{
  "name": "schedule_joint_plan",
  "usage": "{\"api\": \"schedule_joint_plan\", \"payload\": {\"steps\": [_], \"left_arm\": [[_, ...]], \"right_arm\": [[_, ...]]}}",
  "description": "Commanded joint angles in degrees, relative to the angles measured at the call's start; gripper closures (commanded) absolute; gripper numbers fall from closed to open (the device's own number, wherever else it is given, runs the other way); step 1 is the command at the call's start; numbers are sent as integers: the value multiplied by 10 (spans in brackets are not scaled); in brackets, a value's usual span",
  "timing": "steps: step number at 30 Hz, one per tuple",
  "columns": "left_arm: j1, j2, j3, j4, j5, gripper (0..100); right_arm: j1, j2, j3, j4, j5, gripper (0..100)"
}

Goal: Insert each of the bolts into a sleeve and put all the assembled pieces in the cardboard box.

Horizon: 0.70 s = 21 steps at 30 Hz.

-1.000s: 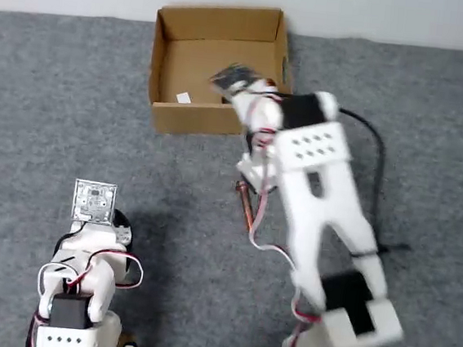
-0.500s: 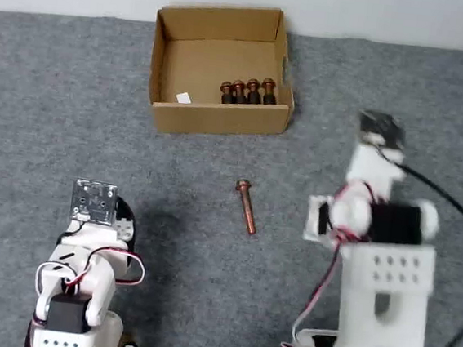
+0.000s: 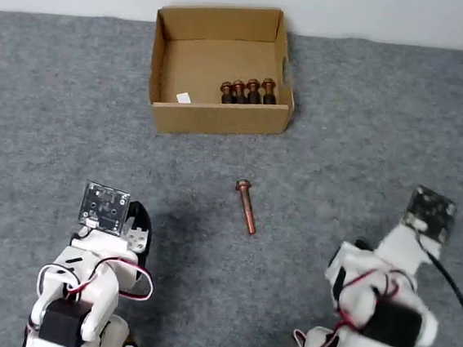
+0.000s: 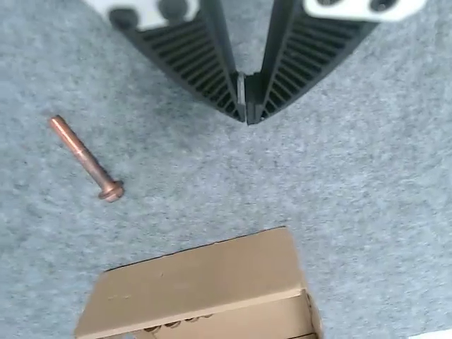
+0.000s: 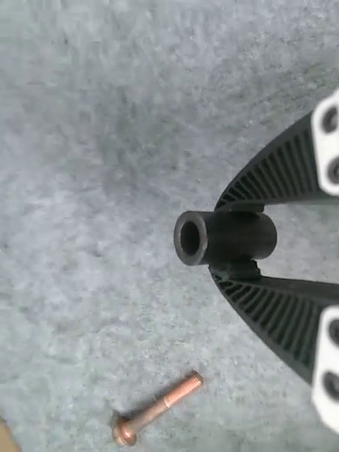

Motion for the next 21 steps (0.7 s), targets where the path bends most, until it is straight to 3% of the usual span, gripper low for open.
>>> {"api": "schedule_joint_plan", "payload": {"steps": [1, 6, 10, 17, 21], "left_arm": [[4, 18, -50, 3, 6, 995], [7, 156, -132, 4, 13, 995], [55, 303, -233, 6, 65, 995], [120, 525, -371, -11, 190, 995], [154, 637, -440, -10, 200, 995]], "right_arm": [[12, -74, 21, -25, 20, 989], [13, -196, 76, -36, 81, 989], [12, -291, 103, -36, 114, 989], [12, -276, 104, -36, 113, 989], [12, -276, 104, -36, 113, 989]]}}
